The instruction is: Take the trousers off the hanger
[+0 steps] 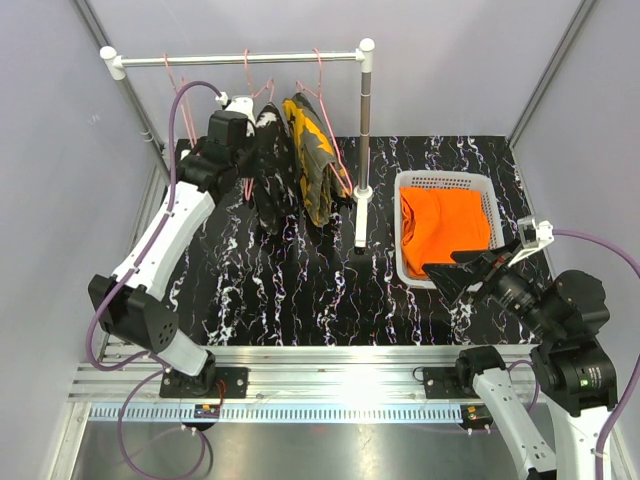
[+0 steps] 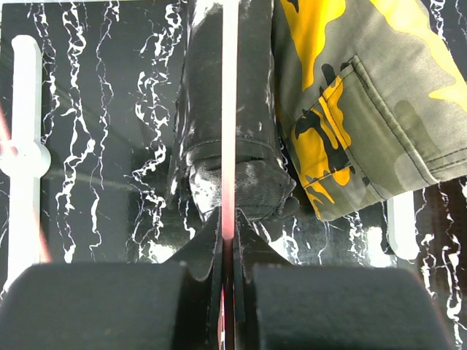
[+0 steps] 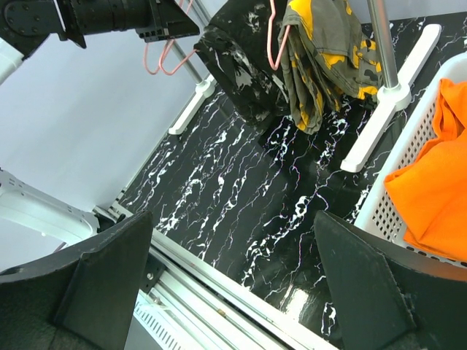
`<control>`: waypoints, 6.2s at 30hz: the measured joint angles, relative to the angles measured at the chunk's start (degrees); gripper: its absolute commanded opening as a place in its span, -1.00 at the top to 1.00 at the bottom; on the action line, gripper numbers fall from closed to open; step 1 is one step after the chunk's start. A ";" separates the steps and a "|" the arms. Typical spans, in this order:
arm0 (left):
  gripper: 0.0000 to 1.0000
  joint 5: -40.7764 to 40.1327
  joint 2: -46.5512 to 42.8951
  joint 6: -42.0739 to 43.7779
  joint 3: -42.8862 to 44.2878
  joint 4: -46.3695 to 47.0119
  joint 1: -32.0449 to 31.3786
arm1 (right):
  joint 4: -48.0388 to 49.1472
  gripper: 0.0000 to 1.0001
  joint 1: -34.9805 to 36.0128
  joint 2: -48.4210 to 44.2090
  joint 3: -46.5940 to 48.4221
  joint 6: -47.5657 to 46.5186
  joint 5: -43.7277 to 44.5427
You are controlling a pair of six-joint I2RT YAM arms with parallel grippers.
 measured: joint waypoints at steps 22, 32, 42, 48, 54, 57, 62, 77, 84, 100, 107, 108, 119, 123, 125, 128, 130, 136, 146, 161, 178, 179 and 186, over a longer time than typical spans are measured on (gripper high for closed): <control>1.00 0.17 -9.46 -5.25 -0.90 5.97 -0.20 | 1.20 -0.99 0.00 0.42 -2.49 -2.49 -1.49; 1.00 -1.95 -12.11 -8.76 0.13 2.29 -3.28 | 3.56 -0.99 0.00 11.56 -0.07 -1.53 -5.29; 1.00 -2.12 -30.10 -20.83 -3.93 -4.24 -7.54 | 7.85 -0.99 12.33 31.39 10.12 0.28 -4.74; 1.00 -0.35 -38.97 -26.91 -9.84 -4.63 -9.07 | 10.05 -0.99 29.66 39.34 13.94 -3.39 5.70; 1.00 1.99 -41.44 -30.93 -10.19 -7.28 -9.20 | 21.05 -0.99 43.52 43.58 9.62 -6.95 17.77; 1.00 3.28 -41.81 -31.91 -9.77 -7.41 -9.20 | 27.39 -0.99 48.50 46.99 7.52 -9.07 26.01; 1.00 5.42 -42.18 -33.64 -8.39 -6.84 -9.20 | 41.90 -0.99 53.18 51.04 0.17 -12.22 37.27; 1.00 10.25 -45.77 -43.23 -8.31 -0.02 -9.38 | 78.29 -0.99 55.52 66.95 -10.25 -23.65 51.06; 1.00 9.20 -48.26 -45.29 -9.94 0.92 -9.38 | 86.73 -0.99 56.06 67.38 -10.23 -22.16 48.41; 1.00 6.73 -46.75 -47.84 -12.33 1.79 -9.38 | 88.74 -0.99 58.55 67.41 -7.10 -19.96 45.20; 1.00 5.79 -46.75 -48.17 -12.33 1.77 -9.38 | 89.24 -0.99 59.60 68.08 -7.13 -20.28 45.81; 1.00 5.68 -46.75 -48.17 -12.33 1.77 -9.38 | 89.22 -0.99 59.71 68.19 -7.10 -20.37 46.12; 1.00 6.14 -47.04 -48.68 -12.33 1.77 -9.38 | 90.14 -0.99 60.00 70.84 -6.84 -26.95 52.06; 1.00 6.54 -48.26 -48.78 -12.33 1.73 -9.38 | 90.25 -0.99 60.04 71.89 -4.11 -33.18 54.86; 1.00 6.54 -48.68 -48.48 -12.33 1.70 -9.38 | 91.19 -0.99 60.06 71.89 -2.67 -36.70 55.60; 1.00 6.73 -48.70 -46.23 -10.60 -0.02 -9.38 | 92.74 -0.93 60.06 71.89 -1.01 -41.81 55.78; 1.00 7.32 -47.32 -43.91 -7.89 -1.75 -9.38 | 93.44 -0.89 60.06 71.80 -0.20 -45.11 55.71; 1.00 8.59 -42.42 -37.35 -2.97 -7.30 -9.38 | 93.44 -0.92 60.06 71.23 1.68 -53.22 55.63; 1.00 10.99 -39.23 -31.87 -2.89 -11.85 -9.38 | 90.09 -0.75 60.06 71.12 7.76 -59.19 55.12; 1.00 15.58 -38.23 -24.74 0.90 -15.06 -9.38 | 80.94 0.41 60.08 72.46 16.92 -72.94 52.59; 1.00 6.93 -48.09 -22.64 -16.13 -11.19 -9.38 | 79.80 1.00 59.84 76.50 22.14 -78.16 59.19; 1.00 6.91 -48.41 -22.73 -17.46 -10.78 -9.42 | 79.76 1.00 59.71 76.52 22.60 -78.16 59.67; 1.00 6.10 -50.23 -23.76 -26.56 -8.33 -9.51 | 79.23 1.00 58.10 76.22 26.93 -75.34 63.58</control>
